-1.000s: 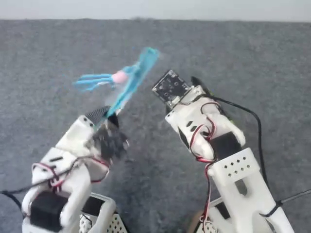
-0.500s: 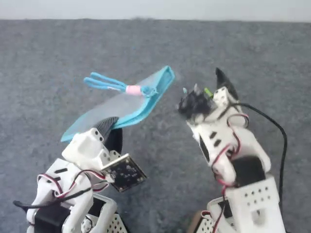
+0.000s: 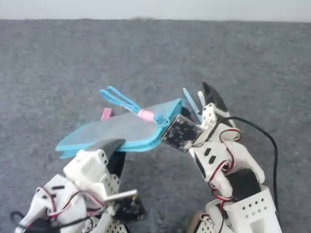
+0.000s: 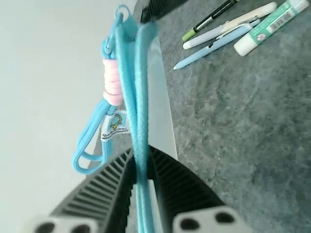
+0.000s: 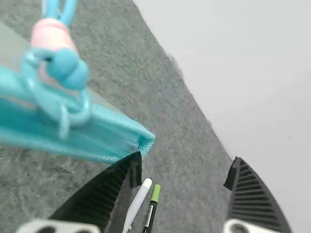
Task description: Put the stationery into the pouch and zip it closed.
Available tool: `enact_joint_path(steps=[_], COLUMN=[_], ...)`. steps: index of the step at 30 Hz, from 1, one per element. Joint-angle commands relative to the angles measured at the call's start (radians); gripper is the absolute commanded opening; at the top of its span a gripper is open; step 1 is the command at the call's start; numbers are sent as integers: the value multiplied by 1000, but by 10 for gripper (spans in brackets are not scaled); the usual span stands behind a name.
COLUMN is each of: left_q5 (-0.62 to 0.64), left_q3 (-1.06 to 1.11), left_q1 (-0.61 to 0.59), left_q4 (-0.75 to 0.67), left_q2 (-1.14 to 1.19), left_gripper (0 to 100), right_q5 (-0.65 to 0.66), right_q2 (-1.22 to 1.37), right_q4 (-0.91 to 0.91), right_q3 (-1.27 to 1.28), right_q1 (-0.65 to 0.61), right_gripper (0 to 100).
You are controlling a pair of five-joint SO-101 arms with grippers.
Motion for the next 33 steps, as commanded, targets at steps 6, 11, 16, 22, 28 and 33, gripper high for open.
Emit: enact_joint_path(steps=[6,11,16,22,28,33], left_q5=[-11,-12,-12,-48,-75,-95], left_q3=[-166,-162,-162,-168,-182,-211], left_q1=[26,25,25,31,32,32], left_q4=[41,41,41,124,124,132], left_q2=[-5,-8,-8,-11,-11,-11], left_gripper=[9,9,9,9,9,9], right_q5=[23,23,18,-28,-15,51], right_q2=[-33,-77,-171,-203,-202,-202], right_q4=[51,124,156,147,188,278], right_q3=[-3,-11,-11,-12,-6,-6], right_q1=[-82,-108,-104,-128,-182,-208], right_gripper=[281,281,281,325,343,343])
